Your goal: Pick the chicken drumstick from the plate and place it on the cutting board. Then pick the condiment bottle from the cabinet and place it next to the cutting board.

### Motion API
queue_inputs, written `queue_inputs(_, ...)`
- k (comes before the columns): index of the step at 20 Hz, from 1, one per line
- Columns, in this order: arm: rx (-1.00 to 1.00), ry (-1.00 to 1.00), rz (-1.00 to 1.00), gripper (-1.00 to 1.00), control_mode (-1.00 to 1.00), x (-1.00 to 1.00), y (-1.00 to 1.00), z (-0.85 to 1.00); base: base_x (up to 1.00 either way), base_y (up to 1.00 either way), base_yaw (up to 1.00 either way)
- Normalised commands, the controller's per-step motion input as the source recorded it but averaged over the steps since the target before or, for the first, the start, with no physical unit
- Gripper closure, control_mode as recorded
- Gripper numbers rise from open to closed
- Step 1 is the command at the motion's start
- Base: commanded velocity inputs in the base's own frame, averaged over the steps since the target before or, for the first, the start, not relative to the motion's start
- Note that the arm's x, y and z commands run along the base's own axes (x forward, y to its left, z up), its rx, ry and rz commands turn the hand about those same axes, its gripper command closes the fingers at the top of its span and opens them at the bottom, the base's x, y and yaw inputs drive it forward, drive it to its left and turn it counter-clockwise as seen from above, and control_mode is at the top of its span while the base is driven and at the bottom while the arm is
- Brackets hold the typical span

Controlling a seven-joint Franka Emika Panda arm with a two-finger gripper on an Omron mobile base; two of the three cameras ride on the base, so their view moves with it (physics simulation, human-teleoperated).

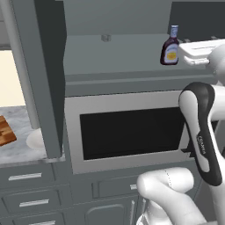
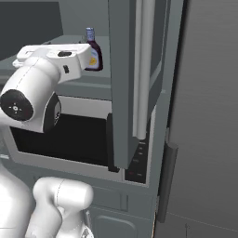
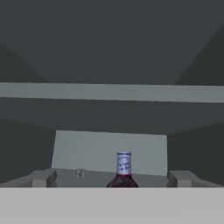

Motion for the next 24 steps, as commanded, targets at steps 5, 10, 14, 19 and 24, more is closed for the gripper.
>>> queue_inputs(5, 0.01, 0.0, 0.0, -1.0, -1.0, 0.19, 0.0, 0.0, 0.0, 0.0, 0.0)
queue_inputs(10, 0.0, 0.0, 0.0, -1.0, -1.0, 0.2, 0.0, 0.0, 0.0, 0.0, 0.0)
queue_inputs(14, 0.0, 0.0, 0.0, -1.0, -1.0, 0.2, 0.0, 0.0, 0.0, 0.0, 0.0)
queue_inputs(19, 0.0, 0.0, -0.01, -1.0, -1.0, 0.22, -0.01, 0.0, 0.0, 0.0, 0.0)
queue_inputs(24, 0.0, 0.0, -0.01, -1.0, -1.0, 0.21, -0.02, 0.0, 0.0, 0.0, 0.0)
